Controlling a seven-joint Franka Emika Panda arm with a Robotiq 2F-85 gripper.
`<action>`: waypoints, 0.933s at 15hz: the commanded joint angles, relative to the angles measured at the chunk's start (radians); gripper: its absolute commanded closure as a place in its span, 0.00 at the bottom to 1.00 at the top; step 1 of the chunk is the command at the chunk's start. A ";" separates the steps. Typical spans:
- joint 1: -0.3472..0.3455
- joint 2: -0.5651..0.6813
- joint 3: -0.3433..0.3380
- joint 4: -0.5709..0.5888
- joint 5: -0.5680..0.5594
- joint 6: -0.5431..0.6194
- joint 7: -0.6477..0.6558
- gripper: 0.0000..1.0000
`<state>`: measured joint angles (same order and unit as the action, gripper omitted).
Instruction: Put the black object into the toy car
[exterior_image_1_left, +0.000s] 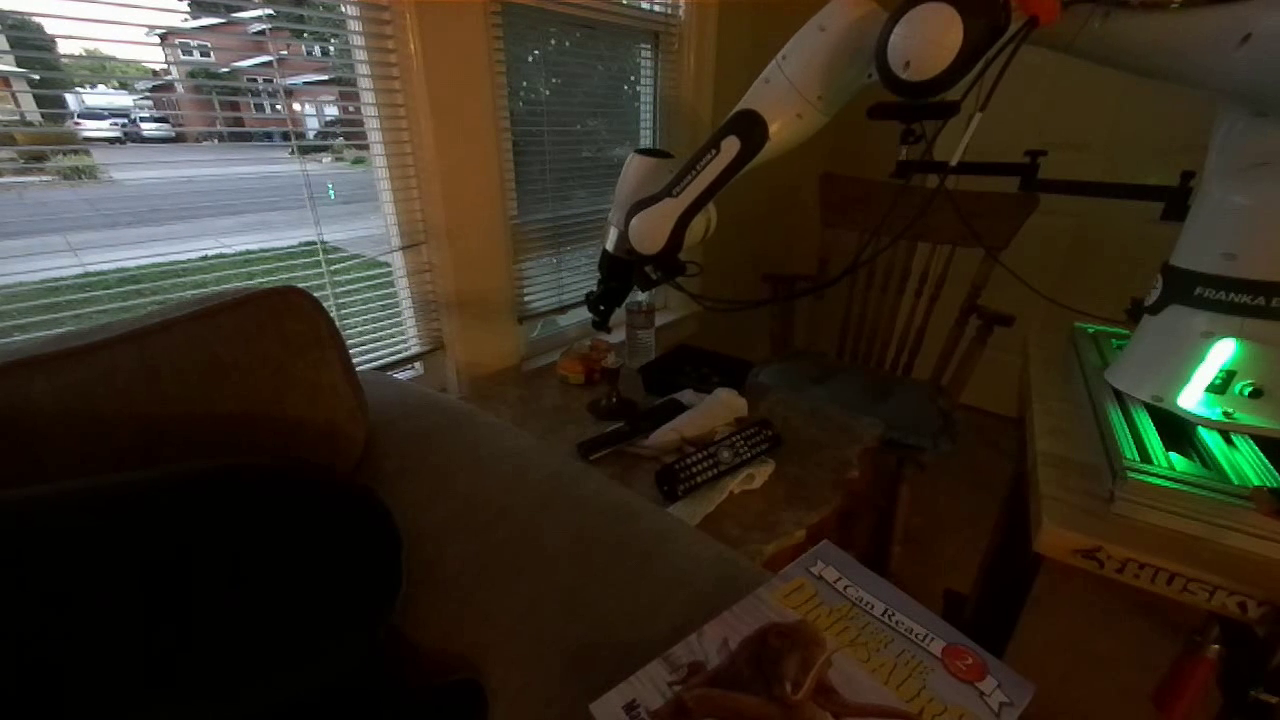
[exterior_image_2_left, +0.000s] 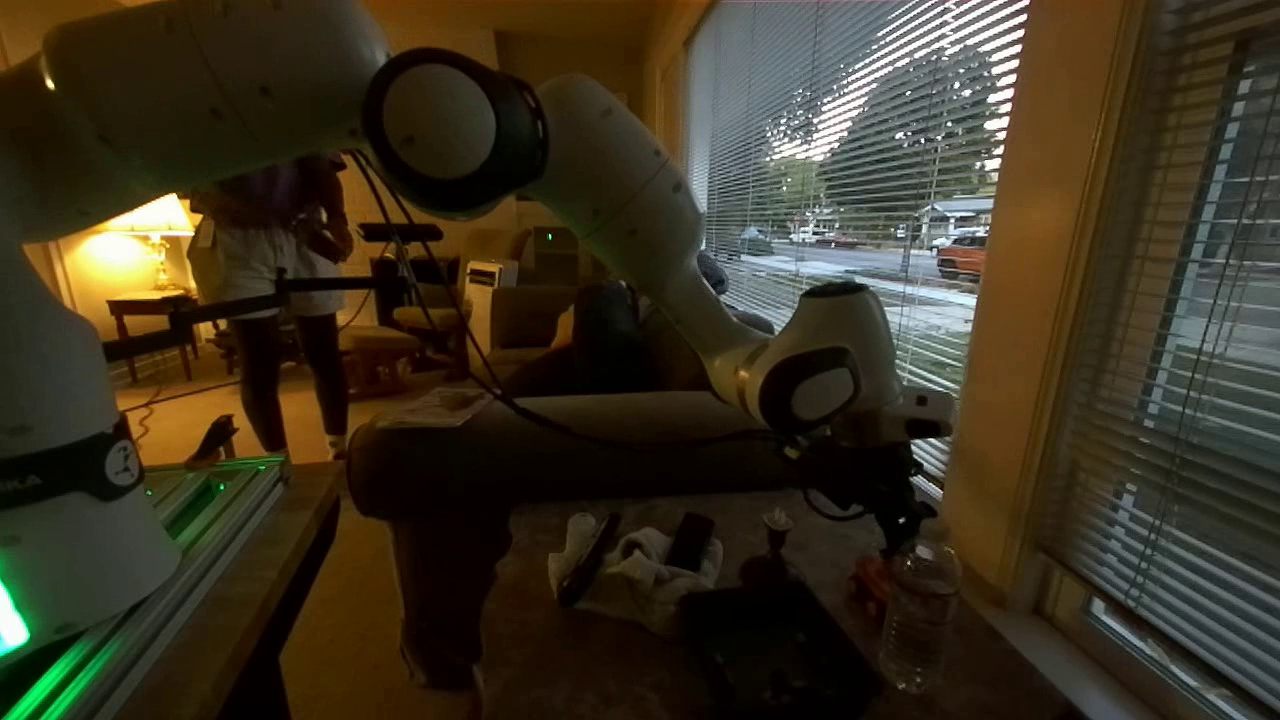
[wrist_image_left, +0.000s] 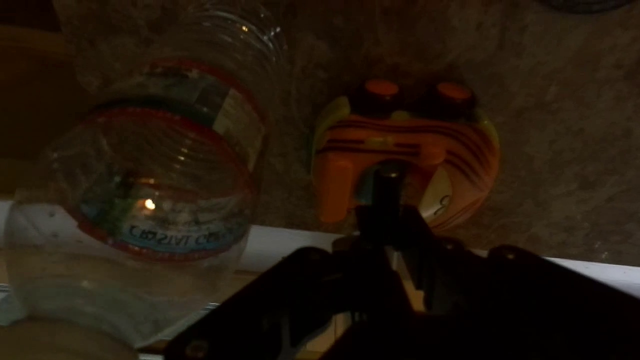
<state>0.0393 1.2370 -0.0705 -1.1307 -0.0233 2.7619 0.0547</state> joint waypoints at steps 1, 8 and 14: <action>-0.014 0.077 0.025 0.126 0.002 -0.051 -0.013 0.96; -0.021 0.157 0.040 0.241 0.005 -0.087 -0.017 0.96; -0.030 0.208 0.042 0.311 0.006 -0.102 -0.019 0.96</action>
<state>0.0213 1.3898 -0.0459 -0.9122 -0.0233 2.6909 0.0529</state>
